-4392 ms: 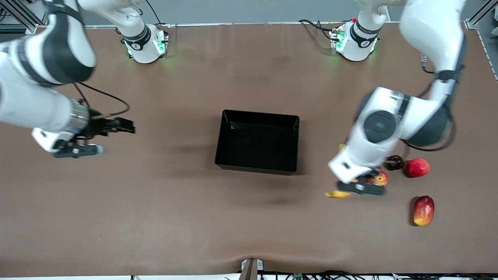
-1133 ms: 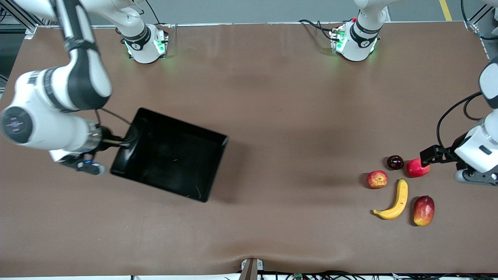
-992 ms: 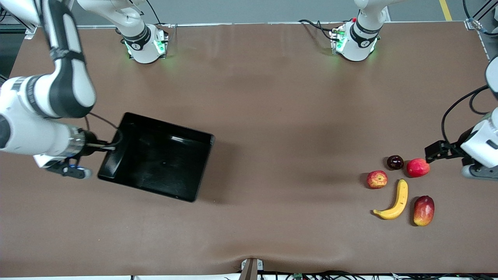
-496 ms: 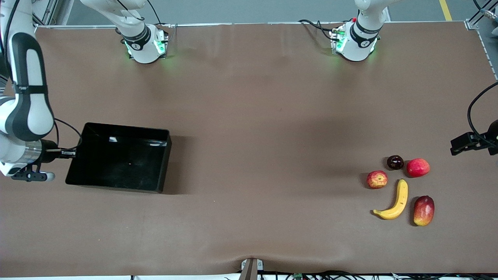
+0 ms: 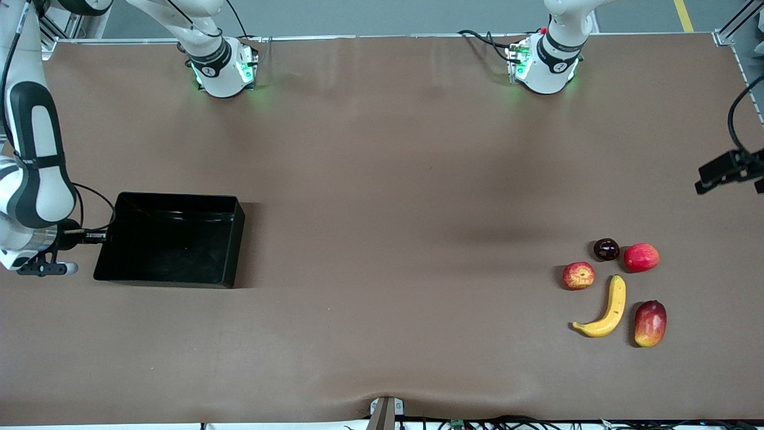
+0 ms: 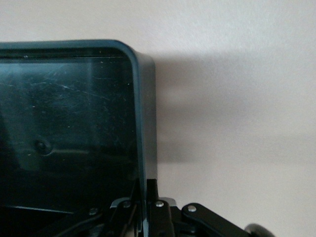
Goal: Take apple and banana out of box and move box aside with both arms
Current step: 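Open the right gripper off the box rim and raise it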
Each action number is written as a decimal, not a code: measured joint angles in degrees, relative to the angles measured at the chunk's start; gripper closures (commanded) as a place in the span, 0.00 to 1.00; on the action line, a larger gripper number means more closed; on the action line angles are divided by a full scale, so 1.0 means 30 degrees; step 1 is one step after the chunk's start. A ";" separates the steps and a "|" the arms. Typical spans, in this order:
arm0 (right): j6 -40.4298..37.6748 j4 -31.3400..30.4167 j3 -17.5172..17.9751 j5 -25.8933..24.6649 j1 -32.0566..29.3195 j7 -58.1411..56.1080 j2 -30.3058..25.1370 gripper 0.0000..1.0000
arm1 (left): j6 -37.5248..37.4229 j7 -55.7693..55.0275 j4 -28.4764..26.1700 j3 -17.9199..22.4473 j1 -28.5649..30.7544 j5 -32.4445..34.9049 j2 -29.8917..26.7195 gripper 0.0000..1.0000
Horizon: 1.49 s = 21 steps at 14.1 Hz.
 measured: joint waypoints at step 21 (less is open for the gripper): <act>-0.5718 1.1156 0.0789 -0.3113 0.5421 0.1708 -0.1493 0.00 | -0.0220 -0.0198 -0.5161 0.2829 -0.3429 -0.0666 -0.4752 0.00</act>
